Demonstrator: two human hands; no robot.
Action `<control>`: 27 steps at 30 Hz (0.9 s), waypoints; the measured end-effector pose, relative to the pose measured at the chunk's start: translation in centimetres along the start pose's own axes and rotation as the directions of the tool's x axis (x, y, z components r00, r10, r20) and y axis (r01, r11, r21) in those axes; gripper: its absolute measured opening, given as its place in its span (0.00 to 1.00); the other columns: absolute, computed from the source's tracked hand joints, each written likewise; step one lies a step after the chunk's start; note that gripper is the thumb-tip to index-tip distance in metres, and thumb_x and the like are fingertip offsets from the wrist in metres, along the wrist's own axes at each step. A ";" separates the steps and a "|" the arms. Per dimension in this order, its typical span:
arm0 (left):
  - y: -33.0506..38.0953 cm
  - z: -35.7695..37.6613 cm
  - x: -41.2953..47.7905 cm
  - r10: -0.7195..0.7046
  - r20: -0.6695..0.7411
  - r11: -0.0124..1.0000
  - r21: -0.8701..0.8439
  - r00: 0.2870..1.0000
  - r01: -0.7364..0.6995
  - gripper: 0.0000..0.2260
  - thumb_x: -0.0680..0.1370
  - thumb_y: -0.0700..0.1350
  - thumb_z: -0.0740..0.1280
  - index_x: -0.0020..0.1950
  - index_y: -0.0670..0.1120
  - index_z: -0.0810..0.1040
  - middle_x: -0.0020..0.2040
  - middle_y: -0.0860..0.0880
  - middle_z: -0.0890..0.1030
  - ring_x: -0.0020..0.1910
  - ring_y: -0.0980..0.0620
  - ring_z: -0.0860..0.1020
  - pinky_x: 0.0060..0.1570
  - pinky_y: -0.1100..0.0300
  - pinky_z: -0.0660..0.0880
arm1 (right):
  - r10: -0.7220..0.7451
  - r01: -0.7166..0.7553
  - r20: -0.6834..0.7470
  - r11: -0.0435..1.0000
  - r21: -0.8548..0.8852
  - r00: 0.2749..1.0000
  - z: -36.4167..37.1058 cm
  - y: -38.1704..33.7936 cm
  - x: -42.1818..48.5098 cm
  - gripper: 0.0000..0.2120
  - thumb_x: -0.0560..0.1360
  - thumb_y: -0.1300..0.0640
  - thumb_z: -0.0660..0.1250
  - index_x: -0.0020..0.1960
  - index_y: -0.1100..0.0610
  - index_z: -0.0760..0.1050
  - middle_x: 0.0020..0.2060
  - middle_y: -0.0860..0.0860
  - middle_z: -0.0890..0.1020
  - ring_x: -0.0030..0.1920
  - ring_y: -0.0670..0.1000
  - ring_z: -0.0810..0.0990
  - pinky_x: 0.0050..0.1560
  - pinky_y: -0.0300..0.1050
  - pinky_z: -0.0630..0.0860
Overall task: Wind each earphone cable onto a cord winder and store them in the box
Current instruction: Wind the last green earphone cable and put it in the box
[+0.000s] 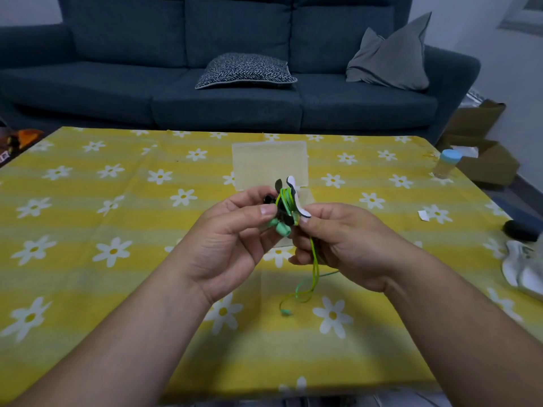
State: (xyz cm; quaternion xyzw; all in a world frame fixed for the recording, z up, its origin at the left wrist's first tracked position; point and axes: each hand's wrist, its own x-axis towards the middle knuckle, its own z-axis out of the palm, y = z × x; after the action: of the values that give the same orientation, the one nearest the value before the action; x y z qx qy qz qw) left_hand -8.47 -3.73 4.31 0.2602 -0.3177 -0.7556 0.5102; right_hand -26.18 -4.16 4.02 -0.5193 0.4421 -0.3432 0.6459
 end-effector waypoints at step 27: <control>5.2 -4.0 0.6 0.312 -0.348 0.920 -0.120 0.884 -0.372 0.06 0.78 0.34 0.61 0.49 0.43 0.74 0.48 0.45 0.81 0.38 0.54 0.80 0.45 0.63 0.78 | 0.022 -0.444 -0.734 0.809 -0.385 0.678 -10.8 0.5 -1.4 0.13 0.77 0.73 0.56 0.46 0.66 0.80 0.32 0.57 0.77 0.30 0.55 0.72 0.34 0.44 0.71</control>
State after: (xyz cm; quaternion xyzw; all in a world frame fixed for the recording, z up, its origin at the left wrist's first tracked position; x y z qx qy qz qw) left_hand -2.66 -6.62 5.46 0.2716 -0.2002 -0.6266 0.7025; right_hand -36.73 -6.75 3.08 -0.4444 0.7950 -0.2865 0.2975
